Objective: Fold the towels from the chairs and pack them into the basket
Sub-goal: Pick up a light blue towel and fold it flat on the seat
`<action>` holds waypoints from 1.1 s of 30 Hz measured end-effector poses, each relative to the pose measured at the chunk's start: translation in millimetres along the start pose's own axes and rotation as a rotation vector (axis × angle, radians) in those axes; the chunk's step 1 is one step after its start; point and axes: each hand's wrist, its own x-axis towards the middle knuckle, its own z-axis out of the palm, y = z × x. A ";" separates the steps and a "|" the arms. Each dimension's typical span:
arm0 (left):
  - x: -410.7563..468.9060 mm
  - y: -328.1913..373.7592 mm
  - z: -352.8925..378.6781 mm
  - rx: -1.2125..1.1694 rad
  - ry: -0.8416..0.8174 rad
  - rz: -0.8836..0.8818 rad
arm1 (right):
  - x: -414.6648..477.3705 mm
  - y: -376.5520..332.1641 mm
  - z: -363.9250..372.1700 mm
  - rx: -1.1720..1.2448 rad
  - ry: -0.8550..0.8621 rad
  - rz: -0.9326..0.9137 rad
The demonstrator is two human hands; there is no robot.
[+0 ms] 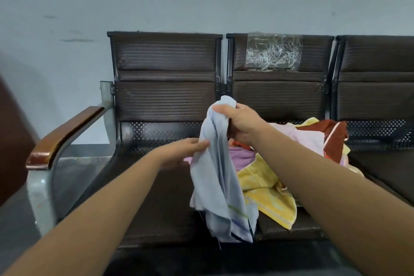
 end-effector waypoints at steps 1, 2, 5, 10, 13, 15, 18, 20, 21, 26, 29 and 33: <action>4.8 -16.3 6.8 -0.013 -0.057 -0.046 | 5.6 4.6 -3.0 0.025 0.002 0.014; 9.2 -30.1 13.1 -0.005 -0.082 -0.068 | 11.0 8.6 -7.2 0.045 0.002 0.025; 22.4 -52.4 23.3 -0.101 0.027 -0.062 | 27.8 22.2 -28.4 0.090 0.035 0.064; 45.6 -44.9 13.9 -0.590 0.253 -0.042 | 43.9 66.3 -72.3 -0.048 0.160 0.123; 66.7 -35.9 8.5 -0.709 0.317 -0.005 | 41.4 96.9 -80.6 -0.034 -0.111 0.244; 78.9 -34.6 9.8 -0.841 0.313 0.019 | 43.5 115.0 -79.8 0.014 -0.253 0.273; 98.2 -42.4 11.9 -1.000 0.170 0.043 | 59.9 130.6 -82.0 0.009 -0.130 0.254; 113.8 -48.8 17.4 -0.983 0.124 0.059 | 76.4 136.1 -86.8 0.092 0.054 0.272; 124.7 -53.7 21.0 -0.896 0.151 0.036 | 88.2 139.7 -90.4 0.147 0.137 0.272; 163.3 -73.9 26.5 -0.439 0.185 0.000 | 142.3 157.8 -99.6 0.114 0.253 0.193; 188.3 -79.7 12.7 -0.254 0.430 0.018 | 163.1 165.3 -108.9 0.075 0.193 0.211; 201.0 -73.9 -3.8 -0.421 0.532 0.008 | 174.4 168.0 -116.5 0.038 0.162 0.208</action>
